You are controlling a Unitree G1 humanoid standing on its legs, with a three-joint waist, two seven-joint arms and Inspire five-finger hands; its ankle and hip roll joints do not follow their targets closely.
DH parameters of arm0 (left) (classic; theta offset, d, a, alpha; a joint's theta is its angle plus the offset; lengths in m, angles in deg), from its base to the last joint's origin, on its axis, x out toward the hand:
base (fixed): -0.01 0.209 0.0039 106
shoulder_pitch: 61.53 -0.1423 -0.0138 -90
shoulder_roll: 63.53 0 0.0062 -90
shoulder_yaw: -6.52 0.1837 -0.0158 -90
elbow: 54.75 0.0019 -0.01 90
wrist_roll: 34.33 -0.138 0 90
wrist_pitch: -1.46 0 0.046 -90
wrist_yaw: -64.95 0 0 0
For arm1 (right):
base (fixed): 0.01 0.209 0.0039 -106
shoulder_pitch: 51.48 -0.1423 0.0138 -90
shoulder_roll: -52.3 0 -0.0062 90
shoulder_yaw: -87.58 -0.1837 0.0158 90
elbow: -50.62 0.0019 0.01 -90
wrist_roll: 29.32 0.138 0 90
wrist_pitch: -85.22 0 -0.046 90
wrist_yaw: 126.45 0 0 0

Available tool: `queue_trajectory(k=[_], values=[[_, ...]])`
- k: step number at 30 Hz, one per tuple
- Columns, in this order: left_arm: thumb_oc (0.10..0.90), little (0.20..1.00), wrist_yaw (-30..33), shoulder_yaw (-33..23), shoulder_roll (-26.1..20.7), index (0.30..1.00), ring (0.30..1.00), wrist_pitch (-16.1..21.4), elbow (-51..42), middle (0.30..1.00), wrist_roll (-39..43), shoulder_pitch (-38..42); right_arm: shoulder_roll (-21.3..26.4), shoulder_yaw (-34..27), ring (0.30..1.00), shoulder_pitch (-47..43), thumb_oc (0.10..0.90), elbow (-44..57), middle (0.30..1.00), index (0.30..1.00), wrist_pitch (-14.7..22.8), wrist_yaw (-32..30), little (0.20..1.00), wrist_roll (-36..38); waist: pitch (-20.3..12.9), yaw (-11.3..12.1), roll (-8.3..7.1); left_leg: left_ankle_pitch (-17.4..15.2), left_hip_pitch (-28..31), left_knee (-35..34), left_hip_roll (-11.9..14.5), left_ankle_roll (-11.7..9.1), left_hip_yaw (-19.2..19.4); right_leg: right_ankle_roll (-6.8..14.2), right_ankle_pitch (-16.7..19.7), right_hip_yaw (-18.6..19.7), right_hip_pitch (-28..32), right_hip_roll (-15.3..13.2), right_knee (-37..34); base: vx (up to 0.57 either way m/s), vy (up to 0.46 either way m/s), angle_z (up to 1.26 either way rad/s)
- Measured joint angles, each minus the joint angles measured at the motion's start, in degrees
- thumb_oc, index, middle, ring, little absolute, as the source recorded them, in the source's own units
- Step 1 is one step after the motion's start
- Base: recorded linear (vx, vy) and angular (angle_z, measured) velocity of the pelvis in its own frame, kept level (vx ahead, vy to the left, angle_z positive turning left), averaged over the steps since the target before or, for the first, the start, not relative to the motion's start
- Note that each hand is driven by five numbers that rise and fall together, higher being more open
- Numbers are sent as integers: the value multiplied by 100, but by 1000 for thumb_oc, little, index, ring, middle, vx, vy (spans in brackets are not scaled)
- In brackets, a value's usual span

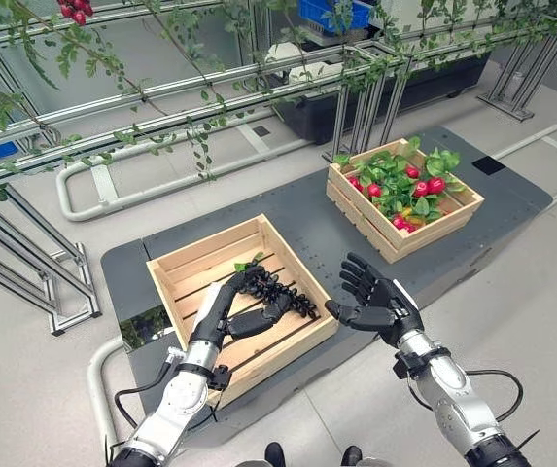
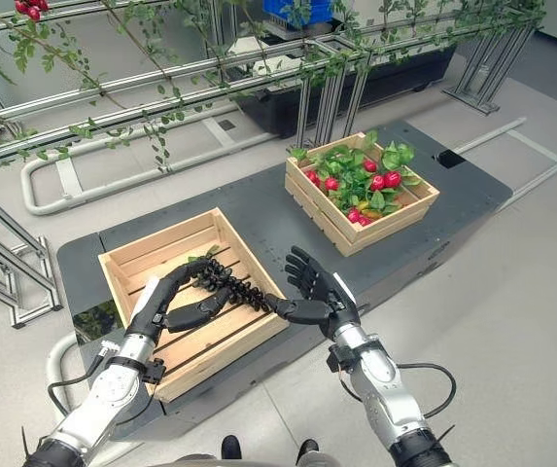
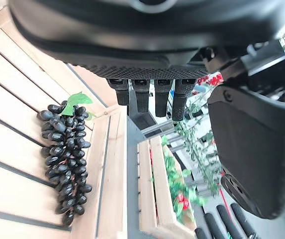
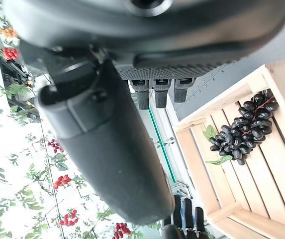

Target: Pick up the fruits from the basket on one side to the basket on the other side

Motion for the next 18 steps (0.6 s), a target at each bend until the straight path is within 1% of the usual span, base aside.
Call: queue_trajectory(k=[1, 2, 3, 4, 5, 6, 7, 8, 9, 10, 11, 12, 13, 14, 15, 16, 17, 18], values=[[800, 900, -40, 77, -93, 900, 900, -12, 27, 900, -38, 48, -17, -1, 900, 163, 800, 52, 900, 900, 22, -11, 900, -4, -9, -96, -56, 17, 24, -7, -75, 11, -242, 6, -103, 242, -248, -97, 310, 132, -233, 76], [800, 900, -77, 82, -160, 900, 900, -43, 27, 900, -74, 48, -42, 21, 900, 275, 800, 53, 900, 900, 26, -7, 900, -9, -21, -97, -90, 10, 30, -7, -133, 62, -348, 6, -95, 445, -222, -103, -168, 135, -262, 65], [800, 900, -77, 75, -187, 900, 900, -52, 27, 900, -79, 48, -53, 27, 900, 305, 800, 52, 900, 900, 26, -7, 900, -8, -33, -83, -112, 8, 26, -7, -158, 68, -361, -8, -76, 512, -213, -111, -464, 145, -296, 45], [800, 900, -77, 47, -210, 900, 900, -99, 27, 900, -80, 48, -81, 28, 900, 325, 800, 52, 900, 900, 26, -8, 900, -8, -30, -37, -102, 5, 12, -6, -182, 72, -394, 23, -41, 680, -138, -112, -1116, 109, -243, 29], [800, 900, -78, 29, -218, 900, 900, -131, 27, 900, -80, 49, -92, 29, 900, 321, 800, 55, 900, 900, 27, -7, 900, -9, -30, -16, -101, 6, 9, -6, -179, 71, -459, 99, 36, 751, -81, -141, -1499, 98, -255, 41], [800, 900, -80, 7, -228, 900, 900, -178, 28, 900, -79, 49, -110, 29, 900, 321, 800, 55, 900, 900, 31, -9, 900, -9, -19, 19, -81, 14, -1, -7, -175, 59, -586, 122, 172, 878, 29, -162, -2073, 132, -386, 48], [800, 900, -80, 0, -243, 900, 900, -191, 28, 900, -79, 49, -117, 29, 900, 321, 800, 54, 900, 900, 32, -9, 900, -9, -7, 32, -62, 20, -24, -8, -175, 46, -683, 124, 299, 947, 137, -169, -2503, 200, -470, 60], [800, 900, -82, -1, -247, 900, 900, -195, 29, 900, -79, 48, -118, 29, 900, 317, 800, 47, 900, 900, 38, -10, 900, -9, -6, 68, -59, 36, -53, -9, -179, 0, -817, 91, 376, 941, 194, -213, -2733, 251, -487, 76], [800, 900, -96, 1, -246, 900, 900, -195, 41, 900, -80, 52, -127, 26, 900, 317, 800, -7, 900, 900, 59, -11, 900, -8, -11, 45, -73, 36, -69, -9, -178, -53, -1012, 86, 490, 925, 368, -197, -2978, 242, -365, 93], [800, 900, -120, 5, -242, 900, 900, -195, 90, 900, -80, 52, -132, 27, 900, 317, 800, -84, 900, 900, 55, -12, 900, -5, -20, 31, -131, 41, -33, -10, -179, -115, -1170, 48, 553, 889, 560, -198, -3007, 232, -317, 103], [800, 900, -133, -11, -290, 900, 900, -198, 112, 900, -56, 24, -134, 28, 900, 309, 800, -116, 900, 900, 48, -12, 900, -3, -38, 93, -298, 35, 27, -8, -208, -286, -1120, 59, 771, 944, 785, -160, -2990, 175, -226, 81], [800, 900, -136, -19, -302, 900, 900, -200, 111, 900, -28, 4, -125, 21, 900, 291, 800, -113, 900, 900, 50, -12, 900, -2, -35, 94, -332, 17, 44, -9, -187, -337, -1114, 76, 988, 964, 815, -142, -2986, 191, -221, 72], [800, 900, -159, -28, -245, 900, 900, -212, 97, 900, 8, -80, -40, 8, 900, 272, 800, -109, 900, 900, 49, -12, 900, -3, -36, 54, -229, 13, 65, -5, 37, -460, -929, -18, 935, 907, 934, 0, -2988, 142, -255, 66], [800, 900, -231, -28, -244, 900, 900, -183, 85, 900, -5, -116, 64, -4, 900, 257, 800, -80, 900, 900, 49, -16, 900, -4, -22, 74, -201, -11, 1, 170, 211, -577, -622, -119, 842, 858, 1017, 154, -2988, 92, -230, 71], [800, 900, -258, -27, -244, 900, 900, -174, 85, 900, -23, -111, 98, -17, 900, 253, 800, -79, 900, 900, 49, -23, 900, -4, -11, 69, -220, -84, -110, 379, 277, -625, -584, -173, 793, 793, 1053, 195, -2988, -22, -138, 70], [800, 900, -259, -2, -250, 900, 900, -145, 100, 900, -80, -23, 82, -85, 900, 252, 800, -121, 900, 900, 73, -46, 900, -4, 78, 55, -346, -308, -556, 1277, 349, -771, -581, -289, 724, 721, 1128, 253, -2991, -40, 19, 66], [800, 900, -248, 16, -234, 900, 900, -126, 98, 900, -125, 62, 86, -112, 900, 243, 800, -140, 900, 900, 115, -115, 900, -1, 179, 94, -467, -410, -1014, 1957, 392, -759, -533, -375, 698, 679, 1182, 254, -2987, -23, 29, 52], [800, 900, -214, 50, -226, 900, 900, -96, 97, 900, -216, 87, 106, -116, 900, 225, 800, -157, 900, 900, 163, -143, 900, -1, 206, 133, -504, -417, -1016, 1798, 426, -705, -432, -430, 669, 594, 1161, 260, -2966, 10, 75, 15]])
